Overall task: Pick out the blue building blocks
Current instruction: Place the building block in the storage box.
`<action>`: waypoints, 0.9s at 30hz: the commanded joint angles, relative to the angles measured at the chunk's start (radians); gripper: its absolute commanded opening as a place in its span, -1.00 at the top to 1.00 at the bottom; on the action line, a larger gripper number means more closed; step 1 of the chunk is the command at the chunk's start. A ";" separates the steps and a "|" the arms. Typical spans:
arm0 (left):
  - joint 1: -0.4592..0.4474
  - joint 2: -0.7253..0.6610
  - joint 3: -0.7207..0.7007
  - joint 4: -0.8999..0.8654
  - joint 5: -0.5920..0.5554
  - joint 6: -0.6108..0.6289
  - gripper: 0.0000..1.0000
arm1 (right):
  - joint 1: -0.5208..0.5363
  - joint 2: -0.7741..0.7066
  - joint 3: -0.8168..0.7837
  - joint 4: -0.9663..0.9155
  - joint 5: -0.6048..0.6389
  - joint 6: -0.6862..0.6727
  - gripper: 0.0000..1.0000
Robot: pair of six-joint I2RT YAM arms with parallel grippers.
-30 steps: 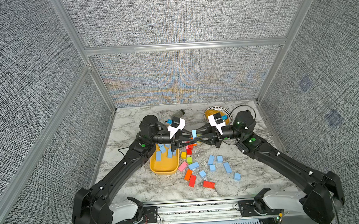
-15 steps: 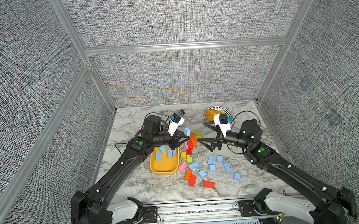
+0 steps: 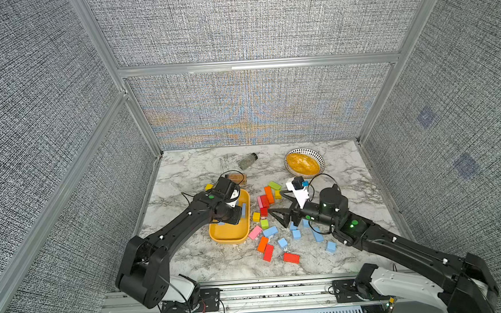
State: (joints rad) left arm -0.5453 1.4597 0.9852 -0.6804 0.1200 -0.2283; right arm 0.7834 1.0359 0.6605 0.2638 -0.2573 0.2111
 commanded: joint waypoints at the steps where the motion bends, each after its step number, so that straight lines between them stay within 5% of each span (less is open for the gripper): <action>1: 0.003 0.031 0.007 -0.031 -0.067 -0.053 0.78 | 0.026 -0.005 -0.010 0.015 0.057 0.019 -0.96; 11: 0.011 0.150 0.012 -0.027 -0.097 -0.089 0.56 | 0.051 -0.026 -0.030 -0.037 0.111 0.053 -0.96; 17: 0.014 0.178 0.038 -0.032 -0.155 -0.094 0.18 | 0.053 -0.054 -0.043 -0.062 0.140 0.060 -0.96; 21: 0.018 0.166 0.052 -0.038 -0.150 -0.087 -0.22 | 0.056 -0.069 -0.035 -0.101 0.248 0.092 -0.96; 27: 0.016 0.082 0.066 -0.020 -0.094 -0.053 -0.28 | 0.055 -0.067 0.007 -0.220 0.387 0.167 -0.96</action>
State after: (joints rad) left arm -0.5285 1.5730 1.0420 -0.7109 -0.0124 -0.3157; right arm 0.8379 0.9661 0.6487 0.1143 0.0216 0.3187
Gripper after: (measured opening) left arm 0.640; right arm 0.979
